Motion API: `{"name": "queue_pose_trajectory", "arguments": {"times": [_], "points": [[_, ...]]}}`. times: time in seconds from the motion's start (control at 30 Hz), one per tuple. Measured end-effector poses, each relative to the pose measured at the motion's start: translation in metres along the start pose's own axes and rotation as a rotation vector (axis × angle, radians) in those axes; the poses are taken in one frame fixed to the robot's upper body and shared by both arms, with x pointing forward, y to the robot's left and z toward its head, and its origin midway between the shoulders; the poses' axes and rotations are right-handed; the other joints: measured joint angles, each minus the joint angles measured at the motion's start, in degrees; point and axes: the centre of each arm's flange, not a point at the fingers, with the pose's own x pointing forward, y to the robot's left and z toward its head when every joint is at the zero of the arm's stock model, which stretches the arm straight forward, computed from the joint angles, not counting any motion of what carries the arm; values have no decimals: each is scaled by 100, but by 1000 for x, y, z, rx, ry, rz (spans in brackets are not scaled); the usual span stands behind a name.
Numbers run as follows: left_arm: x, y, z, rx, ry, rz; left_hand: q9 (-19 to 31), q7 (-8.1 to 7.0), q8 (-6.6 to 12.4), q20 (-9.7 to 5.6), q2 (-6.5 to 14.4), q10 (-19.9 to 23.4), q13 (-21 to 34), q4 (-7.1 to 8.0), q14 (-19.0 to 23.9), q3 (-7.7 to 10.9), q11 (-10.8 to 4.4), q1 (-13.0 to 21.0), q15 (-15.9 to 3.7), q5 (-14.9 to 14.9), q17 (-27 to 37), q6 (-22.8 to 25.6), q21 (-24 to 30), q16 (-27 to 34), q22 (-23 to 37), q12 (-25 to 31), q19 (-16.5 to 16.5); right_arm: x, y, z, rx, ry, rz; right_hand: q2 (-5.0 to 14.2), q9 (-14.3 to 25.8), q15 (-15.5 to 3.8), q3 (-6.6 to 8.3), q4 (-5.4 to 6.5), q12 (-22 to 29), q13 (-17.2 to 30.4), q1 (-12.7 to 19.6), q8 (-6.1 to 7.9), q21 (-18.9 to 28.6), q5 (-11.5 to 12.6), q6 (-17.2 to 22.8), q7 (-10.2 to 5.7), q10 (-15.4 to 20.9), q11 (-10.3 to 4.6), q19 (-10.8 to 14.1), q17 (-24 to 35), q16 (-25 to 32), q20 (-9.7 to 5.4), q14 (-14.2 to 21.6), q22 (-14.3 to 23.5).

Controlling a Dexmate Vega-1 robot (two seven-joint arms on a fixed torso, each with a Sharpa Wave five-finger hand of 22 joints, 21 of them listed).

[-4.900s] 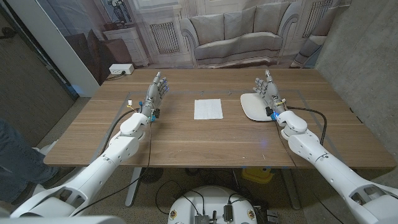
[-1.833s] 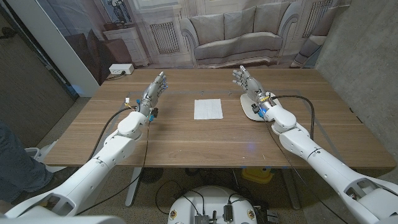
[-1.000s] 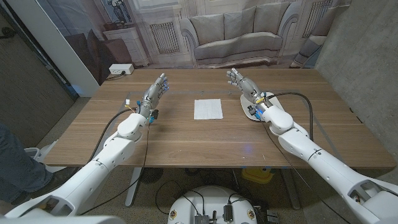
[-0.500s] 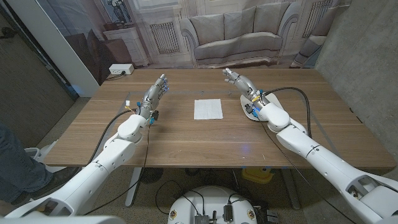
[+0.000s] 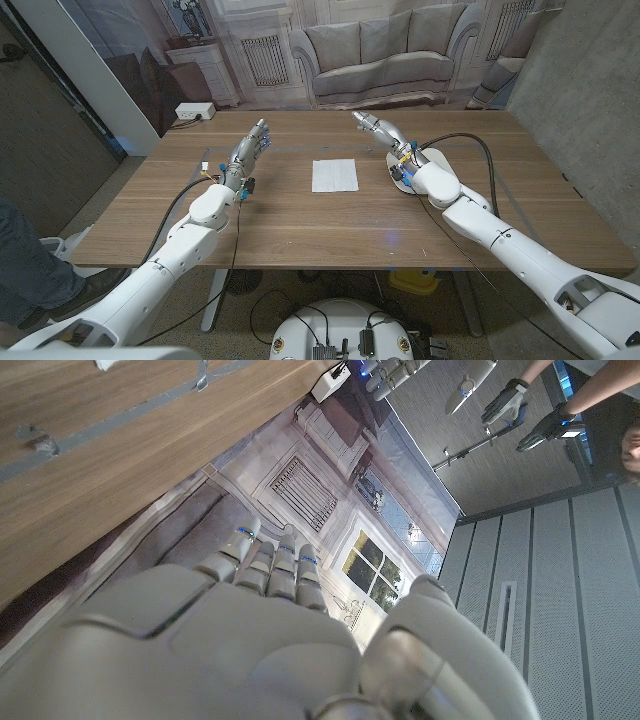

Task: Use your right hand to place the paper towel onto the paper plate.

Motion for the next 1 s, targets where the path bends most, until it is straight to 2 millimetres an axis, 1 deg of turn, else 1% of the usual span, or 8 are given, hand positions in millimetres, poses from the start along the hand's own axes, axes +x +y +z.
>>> {"name": "queue_pose_trajectory", "arguments": {"times": [0.1,0.2,0.4,0.5,0.67,0.77,0.9,1.0], "points": [[0,0,0,0,-1,1,0,0,0,0,0,12,0,0,0,0,-12,0,0,0,0,0,0,0,0,0,0,1,1,2,-20,-2,5,0,0,-23,0,0,0,0,0,0,-5,0,31,-31,0,0,0,0,0,0,23,0],[-1,0,0,0,-2,2,0,0,0,0,0,12,0,0,0,0,-12,0,0,0,0,0,0,0,0,0,0,2,3,3,-43,-2,9,0,0,-31,0,0,0,0,0,0,-5,0,31,-31,32,-32,0,0,0,0,31,0],[-3,1,-1,0,-5,4,0,0,0,0,0,12,0,0,0,0,-12,0,0,-22,0,0,-27,0,0,0,0,6,6,7,-83,-8,21,23,0,-31,-15,-15,0,0,23,0,-5,0,31,-31,30,-31,0,0,0,0,31,0],[-4,1,0,1,-8,3,0,0,-35,22,0,12,0,0,0,0,-12,0,0,-23,0,0,-29,0,0,-23,-22,8,9,8,-102,-11,27,23,0,-44,-15,-15,0,0,24,0,-34,0,31,-31,30,-31,-1,0,0,0,44,0],[-6,3,2,6,-9,2,0,0,-57,1,-3,11,0,0,0,0,-12,3,0,-23,0,0,-29,0,0,-35,-45,11,12,10,-129,-14,35,14,0,-62,8,-38,0,0,76,0,-40,0,31,-31,30,-31,-1,0,0,0,62,0],[-7,4,2,8,-8,2,0,0,-57,41,-38,11,0,-24,0,-24,-12,38,0,-22,0,0,-75,-30,0,-35,-84,13,13,11,-142,-14,38,14,0,-62,8,-38,0,0,76,0,-62,-45,62,-62,30,-31,-1,0,0,0,61,0],[-9,5,3,10,-7,3,0,0,-56,18,-38,-11,0,-24,-21,-24,10,38,21,-22,0,0,-75,-29,0,-35,-107,16,15,12,-169,-17,45,14,0,-62,8,-38,0,0,76,0,-61,-45,62,-62,30,-31,-1,0,0,0,61,0],[-10,5,3,11,-7,4,0,0,-56,10,-38,-11,0,-24,-21,-24,10,38,21,-44,0,0,-75,-29,0,-35,-115,17,17,13,-184,-19,48,14,0,-62,8,-38,0,0,76,0,-84,-45,62,-61,30,-31,31,0,0,-31,61,0]]}}
